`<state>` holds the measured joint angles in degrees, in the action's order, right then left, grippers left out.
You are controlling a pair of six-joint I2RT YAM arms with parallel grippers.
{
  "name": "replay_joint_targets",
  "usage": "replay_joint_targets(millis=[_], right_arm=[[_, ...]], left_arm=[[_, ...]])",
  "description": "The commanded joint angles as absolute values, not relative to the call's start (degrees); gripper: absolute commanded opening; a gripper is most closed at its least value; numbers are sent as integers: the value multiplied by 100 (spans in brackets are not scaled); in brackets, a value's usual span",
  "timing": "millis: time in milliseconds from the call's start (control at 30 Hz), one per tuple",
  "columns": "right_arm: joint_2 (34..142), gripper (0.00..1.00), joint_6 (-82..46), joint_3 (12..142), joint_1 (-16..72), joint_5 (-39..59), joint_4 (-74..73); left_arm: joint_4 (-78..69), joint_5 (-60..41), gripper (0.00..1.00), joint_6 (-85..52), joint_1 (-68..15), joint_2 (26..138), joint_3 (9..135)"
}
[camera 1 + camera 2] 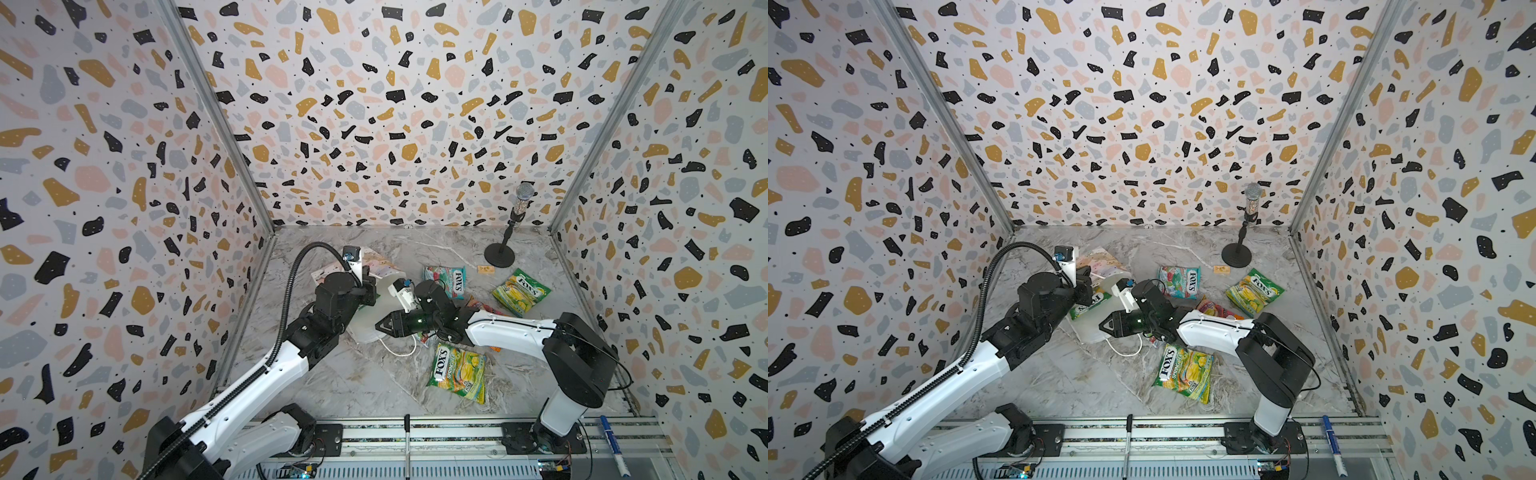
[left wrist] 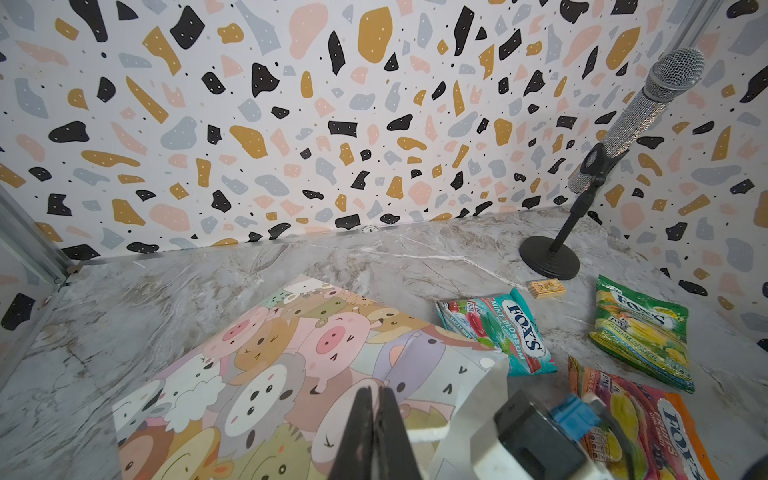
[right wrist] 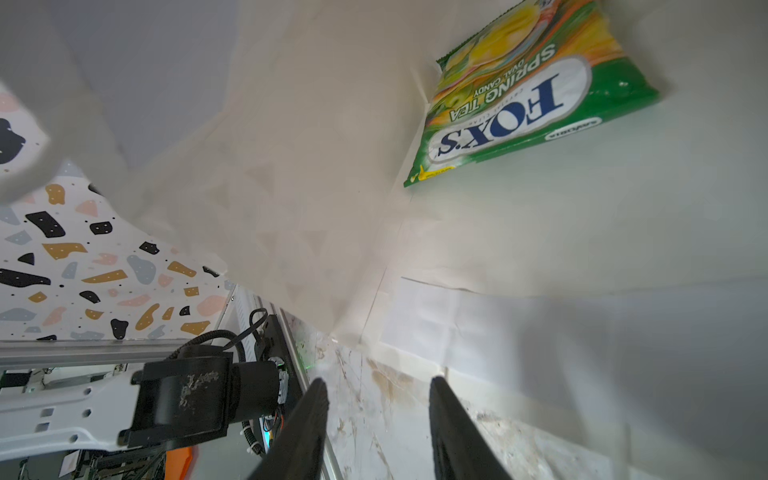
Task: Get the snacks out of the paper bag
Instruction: 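Move the right gripper back into the bag's opening, then grasp the last green Spring Tea packet inside the bag with the right gripper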
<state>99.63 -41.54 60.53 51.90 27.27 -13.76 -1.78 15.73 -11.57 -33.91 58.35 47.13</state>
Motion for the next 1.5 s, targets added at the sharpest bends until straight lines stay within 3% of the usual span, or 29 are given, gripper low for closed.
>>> replay_joint_targets(millis=[0,500,1100,1467], right_arm=[[10269,43,-4292,6465,5259,2547,-1416],[11917,48,-4931,7947,5309,1807,-1300],[12763,53,-5807,8922,5208,1091,-961],[13049,50,-6401,8990,5158,685,-1409]], left_arm=[[-561,1486,0,-1161,-3410,5640,4632],[-681,1293,0,-1154,-3410,5533,4581],[-886,1068,0,-1233,-3410,5315,4465],[-947,889,0,-1213,-3410,5245,4421]])
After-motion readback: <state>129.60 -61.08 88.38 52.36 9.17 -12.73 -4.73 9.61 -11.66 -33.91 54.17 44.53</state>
